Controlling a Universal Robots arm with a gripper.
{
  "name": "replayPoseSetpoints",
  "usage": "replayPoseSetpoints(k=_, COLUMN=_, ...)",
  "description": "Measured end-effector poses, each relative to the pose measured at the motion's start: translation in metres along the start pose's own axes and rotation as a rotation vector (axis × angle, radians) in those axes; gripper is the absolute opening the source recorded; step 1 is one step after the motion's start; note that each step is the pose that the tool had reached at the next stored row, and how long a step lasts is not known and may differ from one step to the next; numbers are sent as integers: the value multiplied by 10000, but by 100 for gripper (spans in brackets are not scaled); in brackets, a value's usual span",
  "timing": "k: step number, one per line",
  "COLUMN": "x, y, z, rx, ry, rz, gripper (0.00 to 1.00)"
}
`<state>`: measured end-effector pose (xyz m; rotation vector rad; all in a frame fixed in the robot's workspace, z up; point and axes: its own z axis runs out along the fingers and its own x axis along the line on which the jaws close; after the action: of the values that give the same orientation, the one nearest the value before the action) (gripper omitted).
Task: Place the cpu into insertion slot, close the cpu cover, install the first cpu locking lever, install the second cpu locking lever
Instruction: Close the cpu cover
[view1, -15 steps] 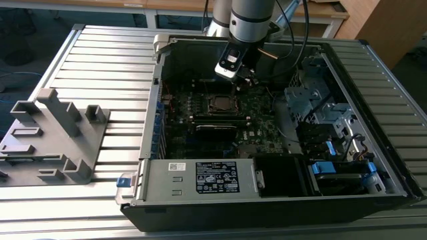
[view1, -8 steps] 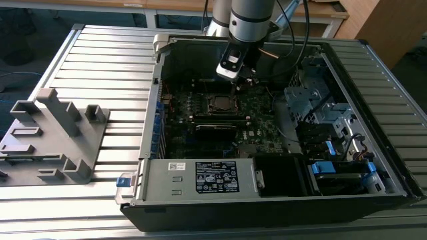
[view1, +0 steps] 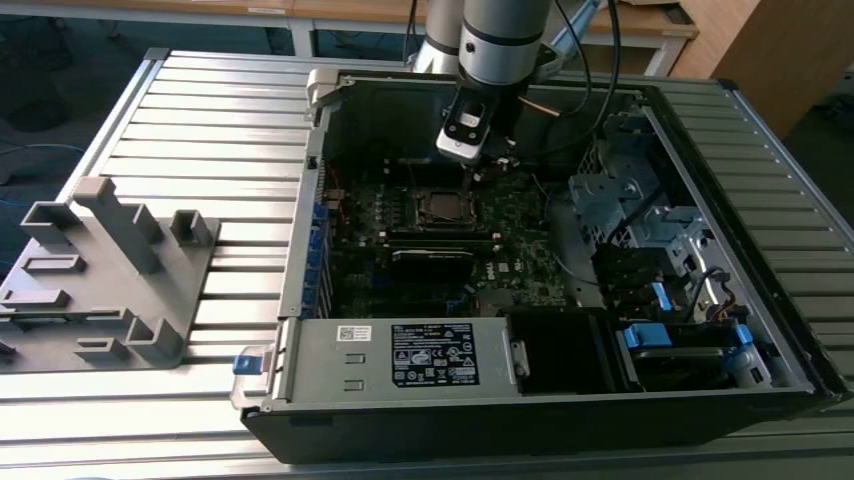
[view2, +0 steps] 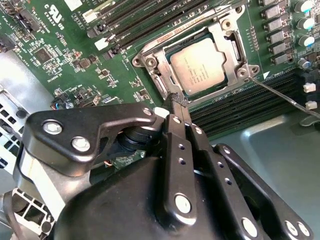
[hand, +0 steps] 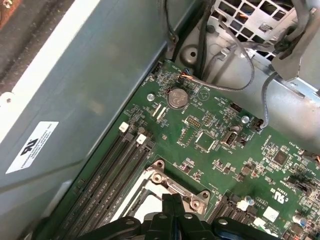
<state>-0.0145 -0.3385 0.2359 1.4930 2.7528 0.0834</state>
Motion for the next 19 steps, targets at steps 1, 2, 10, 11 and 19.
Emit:
replayPoseSetpoints(k=1, x=0, y=0, z=0, rx=1, ry=5, rz=-81, gripper=11)
replayPoseSetpoints(k=2, x=0, y=0, z=1, rx=4, ry=12, rz=-215, gripper=11)
replayPoseSetpoints(k=10, x=0, y=0, z=2, rx=11, ry=29, rz=-576, gripper=11)
replayPoseSetpoints(k=11, x=0, y=0, z=2, rx=11, ry=30, rz=-589, gripper=11)
replayPoseSetpoints(k=19, x=0, y=-1, z=9, rx=33, ry=94, rz=-1845, gripper=11)
